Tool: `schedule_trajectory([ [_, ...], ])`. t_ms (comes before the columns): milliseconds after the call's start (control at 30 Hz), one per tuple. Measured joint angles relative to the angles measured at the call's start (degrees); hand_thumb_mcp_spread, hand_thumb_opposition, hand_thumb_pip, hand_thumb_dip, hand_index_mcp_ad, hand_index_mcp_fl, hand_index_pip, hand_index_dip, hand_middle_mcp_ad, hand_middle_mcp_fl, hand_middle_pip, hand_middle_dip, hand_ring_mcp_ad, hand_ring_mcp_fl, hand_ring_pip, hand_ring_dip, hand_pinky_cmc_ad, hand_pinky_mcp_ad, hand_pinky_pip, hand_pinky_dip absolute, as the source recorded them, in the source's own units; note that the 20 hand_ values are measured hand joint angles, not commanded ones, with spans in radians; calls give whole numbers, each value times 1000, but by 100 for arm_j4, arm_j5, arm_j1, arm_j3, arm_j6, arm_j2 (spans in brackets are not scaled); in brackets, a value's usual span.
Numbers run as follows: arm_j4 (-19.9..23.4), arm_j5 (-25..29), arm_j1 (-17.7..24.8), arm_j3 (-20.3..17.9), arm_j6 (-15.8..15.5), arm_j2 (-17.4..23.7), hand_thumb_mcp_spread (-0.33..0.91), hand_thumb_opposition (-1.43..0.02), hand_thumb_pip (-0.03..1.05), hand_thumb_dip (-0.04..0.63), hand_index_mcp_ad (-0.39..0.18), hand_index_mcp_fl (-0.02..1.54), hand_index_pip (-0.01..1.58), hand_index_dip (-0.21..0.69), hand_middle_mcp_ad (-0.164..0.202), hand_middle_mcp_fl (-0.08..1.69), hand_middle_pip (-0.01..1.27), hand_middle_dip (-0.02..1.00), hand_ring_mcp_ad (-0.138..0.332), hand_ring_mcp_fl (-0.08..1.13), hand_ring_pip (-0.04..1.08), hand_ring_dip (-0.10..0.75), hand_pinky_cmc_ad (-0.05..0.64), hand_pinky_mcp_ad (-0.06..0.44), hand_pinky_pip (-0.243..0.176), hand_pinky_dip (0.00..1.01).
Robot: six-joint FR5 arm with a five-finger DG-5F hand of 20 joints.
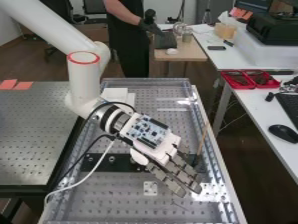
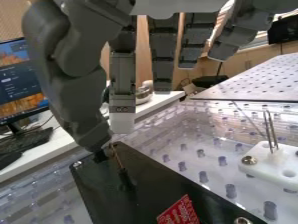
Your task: Grab the drill bit and place it in the clear container
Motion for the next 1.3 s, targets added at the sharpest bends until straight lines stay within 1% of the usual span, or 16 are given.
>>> schedule_trajectory([
  [67,-9,-30,-6,17,0,-9,494,-846,545,283,-122,394,1279,326,94,342,120,239,86,80,101,35,269,124,-91,138],
  [133,-19,-46,-11,31,3,-17,494,-843,545,283,-122,429,1271,328,91,342,120,239,86,80,101,35,279,124,-91,138],
  [600,-3,-119,-25,23,26,-4,494,-846,541,283,-122,433,1265,328,91,342,117,239,87,80,101,35,283,122,-93,138],
  [867,-16,-170,-31,-1,37,26,496,-880,564,283,-134,440,1157,328,91,346,117,239,87,80,101,35,283,126,-93,138],
  [967,-20,-162,-30,-11,35,36,496,-880,564,300,-140,459,1117,314,91,342,117,239,86,80,101,35,283,122,-93,138],
  [1067,-20,-159,-30,-21,21,39,494,-880,564,300,-152,478,1124,312,91,342,117,239,87,80,105,35,278,122,-93,138],
  [1167,-18,-172,-31,-26,-11,41,541,-904,564,300,-171,590,1152,311,94,342,117,239,87,80,105,35,278,122,-93,138],
  [1233,-18,-172,-32,-25,-17,41,550,-929,564,300,-188,588,1203,300,94,346,117,239,87,80,101,35,278,122,-93,138],
  [1300,-18,-180,-30,-27,-16,41,550,-944,564,300,-188,592,1216,300,94,346,117,239,87,80,101,35,278,122,-93,138],
])
